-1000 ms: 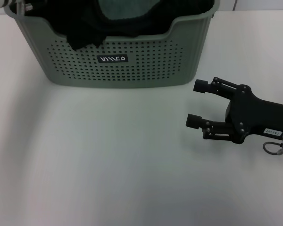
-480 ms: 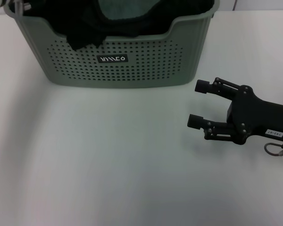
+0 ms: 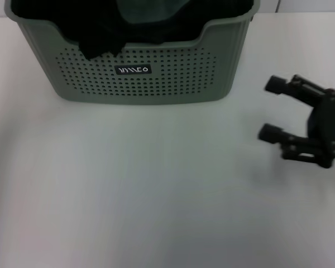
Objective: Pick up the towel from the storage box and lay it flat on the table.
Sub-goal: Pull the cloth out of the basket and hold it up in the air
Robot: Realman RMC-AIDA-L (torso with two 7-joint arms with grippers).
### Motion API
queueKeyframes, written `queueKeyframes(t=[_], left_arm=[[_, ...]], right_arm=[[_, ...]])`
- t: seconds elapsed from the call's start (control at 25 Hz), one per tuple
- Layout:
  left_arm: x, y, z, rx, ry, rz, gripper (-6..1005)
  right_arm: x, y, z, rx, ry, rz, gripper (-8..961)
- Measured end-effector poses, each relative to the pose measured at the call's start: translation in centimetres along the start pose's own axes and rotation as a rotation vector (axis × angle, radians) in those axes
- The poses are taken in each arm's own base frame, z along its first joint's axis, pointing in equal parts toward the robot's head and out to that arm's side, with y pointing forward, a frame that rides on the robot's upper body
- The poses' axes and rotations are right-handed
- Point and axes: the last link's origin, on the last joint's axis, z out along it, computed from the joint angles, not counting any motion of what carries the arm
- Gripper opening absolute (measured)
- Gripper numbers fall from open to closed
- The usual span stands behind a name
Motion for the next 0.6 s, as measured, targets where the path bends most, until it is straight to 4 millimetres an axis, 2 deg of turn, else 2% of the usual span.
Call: queueKeyframes(t=[0.16,0.2,0.24,0.28,0.48,0.6], left_arm=[[2.9,0.6,-3.7,-0.145,0.112,-0.024,16],[2.9,0.6,-3.7,-0.145,0.112,-0.024,16],[3.4,0.7,-4.5,-0.168,0.131,-0.029,16],[4.5,1.0,-6.4,-0.220,0.170,-0.032,16],[5.0,2.0,-8.1,-0.321,0.157,-0.027,16],[4.7,2.5,-8.5,-0.365,0.117,-0.024,16]], right_arm=[[-1.7,0.3,-0.8,-0.058,-0.061,-0.038,869],[-2.4,0.5,-1.0,-0.078,-0.088,-0.058,869],[-2.7,0.5,-1.1,-0.085,-0.101,-0.068,869],[-3.2,0.6,-1.3,-0.096,-0.121,-0.084,869],[-5.5,0.7,-2.3,-0.116,-0.224,-0.168,850],[-6.5,0.1,-1.7,-0.133,-0.266,-0.173,830]])
